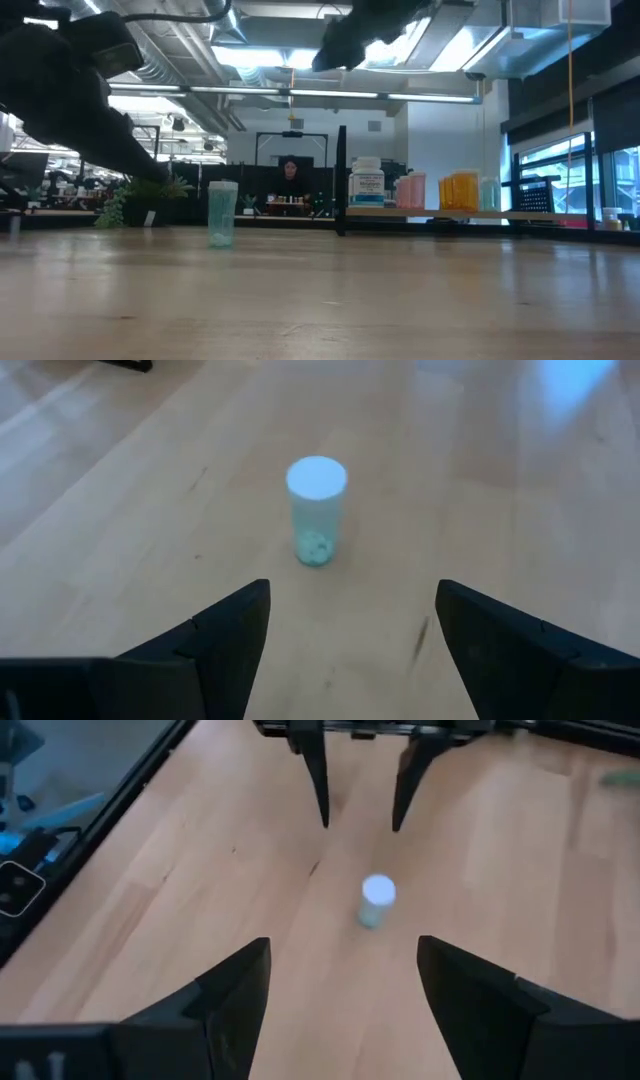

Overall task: Pick and place medicine bottles onto shelf by color
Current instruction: Put the blue pill bottle on the shelf aligned with the other blue pill bottles

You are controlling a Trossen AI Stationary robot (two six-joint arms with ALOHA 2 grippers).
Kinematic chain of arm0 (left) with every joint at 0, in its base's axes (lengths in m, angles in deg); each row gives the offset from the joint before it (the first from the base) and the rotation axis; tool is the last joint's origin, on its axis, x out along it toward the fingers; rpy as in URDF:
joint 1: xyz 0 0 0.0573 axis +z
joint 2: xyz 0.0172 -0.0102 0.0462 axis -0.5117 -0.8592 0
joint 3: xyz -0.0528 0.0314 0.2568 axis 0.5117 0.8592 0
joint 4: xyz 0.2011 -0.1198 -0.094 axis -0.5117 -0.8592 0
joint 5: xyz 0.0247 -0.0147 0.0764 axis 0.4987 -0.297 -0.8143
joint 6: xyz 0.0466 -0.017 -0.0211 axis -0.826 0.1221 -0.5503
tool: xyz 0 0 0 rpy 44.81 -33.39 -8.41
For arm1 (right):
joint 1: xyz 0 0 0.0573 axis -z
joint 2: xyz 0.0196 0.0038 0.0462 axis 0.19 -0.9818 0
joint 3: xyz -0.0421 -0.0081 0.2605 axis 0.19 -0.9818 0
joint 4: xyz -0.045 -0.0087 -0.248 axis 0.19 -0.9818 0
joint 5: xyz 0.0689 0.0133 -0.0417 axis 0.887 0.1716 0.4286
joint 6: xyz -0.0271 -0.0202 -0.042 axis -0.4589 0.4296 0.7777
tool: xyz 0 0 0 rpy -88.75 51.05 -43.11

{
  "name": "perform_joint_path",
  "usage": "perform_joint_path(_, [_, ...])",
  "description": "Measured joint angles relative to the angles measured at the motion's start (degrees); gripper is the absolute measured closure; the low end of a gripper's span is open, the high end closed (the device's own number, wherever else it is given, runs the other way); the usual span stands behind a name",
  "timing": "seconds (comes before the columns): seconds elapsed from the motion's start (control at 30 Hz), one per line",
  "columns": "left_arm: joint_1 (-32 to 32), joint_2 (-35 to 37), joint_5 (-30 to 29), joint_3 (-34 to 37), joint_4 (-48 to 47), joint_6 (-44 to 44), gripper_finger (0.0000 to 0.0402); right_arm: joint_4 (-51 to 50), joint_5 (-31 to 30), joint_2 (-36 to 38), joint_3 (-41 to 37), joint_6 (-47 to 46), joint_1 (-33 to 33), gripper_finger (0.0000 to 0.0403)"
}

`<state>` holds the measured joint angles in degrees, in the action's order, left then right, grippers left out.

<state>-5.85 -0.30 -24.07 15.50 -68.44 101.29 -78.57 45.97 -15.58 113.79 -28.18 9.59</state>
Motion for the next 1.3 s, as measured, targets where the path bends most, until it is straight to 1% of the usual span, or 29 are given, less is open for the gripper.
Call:
perform_joint_path(0.17, [-1.59,0.12,0.00,-0.02,0.68,3.29,0.0122,4.60,2.73,-4.02,0.00,3.00,0.00,0.0147])
perform_joint_path(0.3, [-2.95,0.59,0.03,-0.02,0.88,5.76,0.0122,8.39,2.71,-7.26,0.00,5.69,0.00,0.0147])
perform_joint_path(0.53, [-5.40,6.64,0.01,-0.04,0.48,6.80,0.0122,16.47,2.31,-13.68,0.00,5.88,0.02,0.0147])
perform_joint_path(0.73, [-7.03,11.03,0.02,-0.04,-0.51,6.80,0.0122,21.02,2.27,-18.33,0.00,6.19,0.07,0.0147])
perform_joint_path(0.9, [-7.47,13.00,0.03,-0.04,-0.50,6.88,0.0122,25.34,2.27,-20.22,0.02,6.21,0.07,0.0147])
perform_joint_path(1.2, [-7.45,13.27,0.01,-0.06,-0.48,6.96,0.0122,28.35,2.22,-23.75,0.04,6.11,0.07,0.0147])
perform_joint_path(1.3, [-7.45,13.27,0.03,-0.04,-0.40,7.12,0.0122,29.64,0.78,-24.68,0.02,6.18,0.07,0.0147])
